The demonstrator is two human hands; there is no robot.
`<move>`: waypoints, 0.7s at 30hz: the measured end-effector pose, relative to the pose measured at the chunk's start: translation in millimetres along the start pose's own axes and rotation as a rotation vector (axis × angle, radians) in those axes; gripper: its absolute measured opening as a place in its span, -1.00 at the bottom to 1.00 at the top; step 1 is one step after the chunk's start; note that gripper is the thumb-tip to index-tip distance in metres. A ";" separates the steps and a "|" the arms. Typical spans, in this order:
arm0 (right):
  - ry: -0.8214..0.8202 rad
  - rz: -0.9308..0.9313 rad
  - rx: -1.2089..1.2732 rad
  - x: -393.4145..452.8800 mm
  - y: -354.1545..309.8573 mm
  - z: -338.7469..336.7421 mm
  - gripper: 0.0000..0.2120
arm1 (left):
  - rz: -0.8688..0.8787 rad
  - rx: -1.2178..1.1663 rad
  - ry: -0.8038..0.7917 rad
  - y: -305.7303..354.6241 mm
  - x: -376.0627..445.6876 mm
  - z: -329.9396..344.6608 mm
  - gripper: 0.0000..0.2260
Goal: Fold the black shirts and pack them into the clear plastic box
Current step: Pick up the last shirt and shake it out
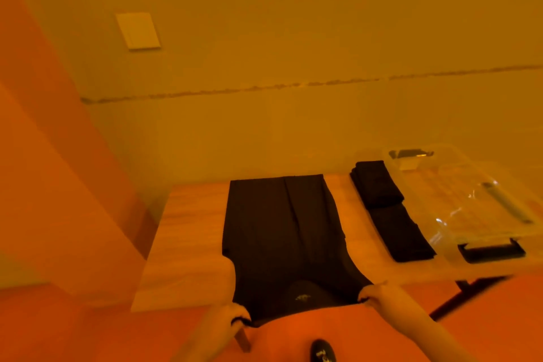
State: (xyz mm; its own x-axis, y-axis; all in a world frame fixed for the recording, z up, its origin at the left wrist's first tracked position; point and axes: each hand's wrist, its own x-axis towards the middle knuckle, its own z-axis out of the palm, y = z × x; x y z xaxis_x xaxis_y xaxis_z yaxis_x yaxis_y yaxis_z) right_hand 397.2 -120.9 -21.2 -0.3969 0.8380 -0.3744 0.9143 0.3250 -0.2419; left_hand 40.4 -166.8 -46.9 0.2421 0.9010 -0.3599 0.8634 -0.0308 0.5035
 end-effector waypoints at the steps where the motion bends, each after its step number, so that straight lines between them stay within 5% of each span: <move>1: 0.014 0.024 0.026 -1.8 -1.9 2.7 -0.72 | 0.016 0.019 0.010 0.9 0.1 2.7 -0.72; 10: -0.277 0.041 0.061 23.9 0.1 27.1 -0.73 | 0.027 0.107 -0.290 -5.4 17.1 26.3 -0.77; 13: -0.191 0.059 0.114 62.6 11.1 5.7 -0.70 | -0.013 -0.026 -0.019 -11.9 45.8 4.5 -0.82; 16: 0.077 0.149 0.168 129.7 25.3 -17.5 -0.66 | -0.008 -0.024 0.367 -17.9 105.1 -31.6 -0.70; 19: 0.279 0.195 0.130 204.9 28.3 -45.6 -0.56 | -0.141 0.044 0.386 -16.9 174.9 -73.7 -0.65; 21: 0.223 0.191 0.018 248.5 27.8 -60.4 -0.48 | -0.253 0.130 0.317 -25.5 221.1 -88.7 -0.56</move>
State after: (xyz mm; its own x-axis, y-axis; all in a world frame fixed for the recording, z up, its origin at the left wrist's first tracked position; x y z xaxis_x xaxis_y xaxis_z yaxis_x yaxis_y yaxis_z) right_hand 328.9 122.8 -66.9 -0.1888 0.9595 -0.2092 0.9682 0.1463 -0.2029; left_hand 32.6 71.6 -69.6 -0.1153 0.9751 -0.1896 0.9317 0.1723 0.3197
